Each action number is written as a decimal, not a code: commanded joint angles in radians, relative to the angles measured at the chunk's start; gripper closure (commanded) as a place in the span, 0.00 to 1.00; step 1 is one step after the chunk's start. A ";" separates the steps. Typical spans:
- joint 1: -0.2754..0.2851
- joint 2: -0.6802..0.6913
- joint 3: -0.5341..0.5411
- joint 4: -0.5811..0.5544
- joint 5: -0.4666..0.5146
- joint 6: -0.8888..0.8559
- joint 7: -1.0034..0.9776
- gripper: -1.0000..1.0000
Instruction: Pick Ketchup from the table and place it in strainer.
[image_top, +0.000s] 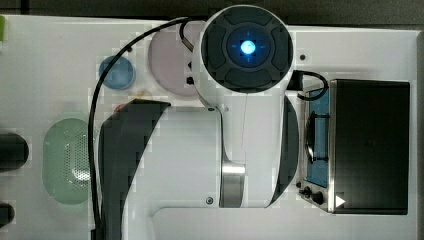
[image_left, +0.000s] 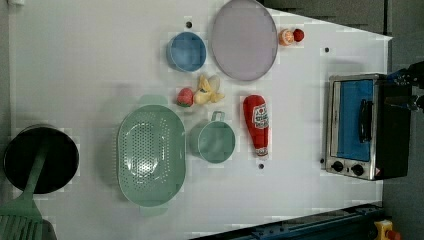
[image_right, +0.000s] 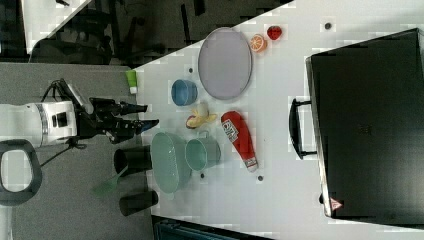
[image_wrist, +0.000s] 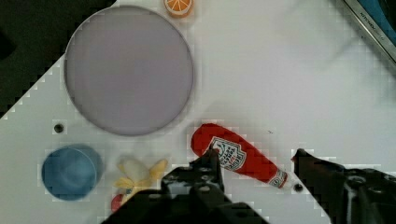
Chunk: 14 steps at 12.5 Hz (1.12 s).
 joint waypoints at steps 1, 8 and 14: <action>-0.100 -0.198 0.059 -0.113 0.012 -0.120 0.024 0.21; -0.095 -0.137 0.104 -0.266 0.012 0.074 -0.182 0.00; -0.094 -0.035 0.144 -0.435 0.012 0.356 -0.612 0.00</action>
